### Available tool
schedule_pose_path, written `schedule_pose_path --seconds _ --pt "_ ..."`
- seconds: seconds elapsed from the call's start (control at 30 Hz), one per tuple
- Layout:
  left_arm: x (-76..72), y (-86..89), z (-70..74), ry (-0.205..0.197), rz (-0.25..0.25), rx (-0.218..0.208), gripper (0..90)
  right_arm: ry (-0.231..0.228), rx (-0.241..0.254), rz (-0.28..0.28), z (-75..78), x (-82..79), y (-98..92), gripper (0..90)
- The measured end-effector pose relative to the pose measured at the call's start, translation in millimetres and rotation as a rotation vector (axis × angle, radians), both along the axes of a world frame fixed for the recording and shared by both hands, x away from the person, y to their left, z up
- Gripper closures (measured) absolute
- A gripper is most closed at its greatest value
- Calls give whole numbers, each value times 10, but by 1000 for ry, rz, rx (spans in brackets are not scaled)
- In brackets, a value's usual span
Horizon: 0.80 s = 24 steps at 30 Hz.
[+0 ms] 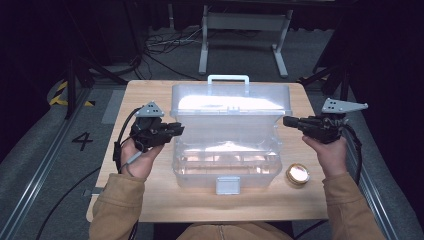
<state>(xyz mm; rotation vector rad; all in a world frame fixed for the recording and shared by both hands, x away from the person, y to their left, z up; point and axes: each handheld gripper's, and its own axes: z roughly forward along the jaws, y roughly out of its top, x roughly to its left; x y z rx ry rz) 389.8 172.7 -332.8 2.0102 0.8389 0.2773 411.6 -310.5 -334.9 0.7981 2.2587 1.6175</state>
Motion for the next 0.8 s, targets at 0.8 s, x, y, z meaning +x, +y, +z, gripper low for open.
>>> schedule_pose_path --seconds 0.8 --pt "146 47 -74 -10 124 -109 890 -16 -13 -38 -8 -140 -99 866"
